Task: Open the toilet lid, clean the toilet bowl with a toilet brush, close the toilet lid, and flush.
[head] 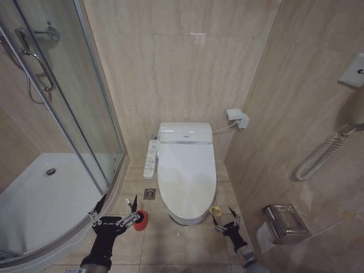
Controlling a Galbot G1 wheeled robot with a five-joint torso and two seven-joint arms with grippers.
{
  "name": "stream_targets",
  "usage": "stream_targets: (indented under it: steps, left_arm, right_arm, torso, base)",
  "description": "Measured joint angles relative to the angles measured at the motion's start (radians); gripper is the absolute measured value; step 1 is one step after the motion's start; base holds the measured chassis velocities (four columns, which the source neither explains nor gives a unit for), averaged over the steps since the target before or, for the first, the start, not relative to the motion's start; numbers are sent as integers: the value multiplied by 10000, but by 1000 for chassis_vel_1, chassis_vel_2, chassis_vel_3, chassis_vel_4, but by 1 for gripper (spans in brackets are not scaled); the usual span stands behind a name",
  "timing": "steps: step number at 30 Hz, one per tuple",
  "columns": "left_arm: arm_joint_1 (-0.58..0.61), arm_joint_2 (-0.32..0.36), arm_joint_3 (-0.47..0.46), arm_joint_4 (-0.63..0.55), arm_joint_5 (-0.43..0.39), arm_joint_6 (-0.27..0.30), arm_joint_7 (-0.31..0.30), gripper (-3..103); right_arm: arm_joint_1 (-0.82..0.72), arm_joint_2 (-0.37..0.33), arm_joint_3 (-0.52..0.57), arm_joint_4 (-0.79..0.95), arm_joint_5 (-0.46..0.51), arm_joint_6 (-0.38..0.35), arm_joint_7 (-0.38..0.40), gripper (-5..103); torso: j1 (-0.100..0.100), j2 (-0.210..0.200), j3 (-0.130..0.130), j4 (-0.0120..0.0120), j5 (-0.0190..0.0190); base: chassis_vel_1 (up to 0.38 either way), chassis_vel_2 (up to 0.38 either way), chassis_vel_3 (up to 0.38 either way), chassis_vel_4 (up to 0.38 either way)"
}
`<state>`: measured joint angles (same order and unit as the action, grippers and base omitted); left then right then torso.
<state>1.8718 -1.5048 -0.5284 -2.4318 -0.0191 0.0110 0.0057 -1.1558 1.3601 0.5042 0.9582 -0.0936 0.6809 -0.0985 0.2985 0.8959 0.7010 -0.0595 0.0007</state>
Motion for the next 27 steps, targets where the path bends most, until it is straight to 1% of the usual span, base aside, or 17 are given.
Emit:
stream_targets:
  steps: [4, 8, 17, 20, 23, 27]
  left_arm:
    - [0, 0, 0, 0, 0, 0, 0, 100]
    - [0, 0, 0, 0, 0, 0, 0, 100]
    - [0, 0, 0, 0, 0, 0, 0, 100]
    - [0, 0, -1, 0, 0, 0, 0, 100]
    - [0, 0, -1, 0, 0, 0, 0, 100]
    - [0, 0, 0, 0, 0, 0, 0, 100]
  right_arm:
    - [360, 10, 36, -446, -128, 126, 91, 100]
    - [769, 52, 127, -898, -362, 229, 375, 100]
    - [897, 27, 152, -946, -382, 233, 449, 100]
    - [832, -110, 146, -778, -358, 229, 452, 100]
    - [571, -469, 146, -294, -233, 189, 469, 100]
    - [278, -743, 145, 239, -74, 111, 468, 100]
  torso:
    - [0, 0, 0, 0, -1]
    - [0, 0, 0, 0, -1]
    - [0, 0, 0, 0, 1]
    - [0, 0, 0, 0, 1]
    - [0, 0, 0, 0, 0]
    - [0, 0, 0, -2, 2]
  base:
    - [0, 0, 0, 0]
    - [0, 0, 0, 0]
    - [0, 0, 0, 0]
    - [0, 0, 0, 0]
    - [0, 0, 0, 0]
    - [0, 0, 0, 0]
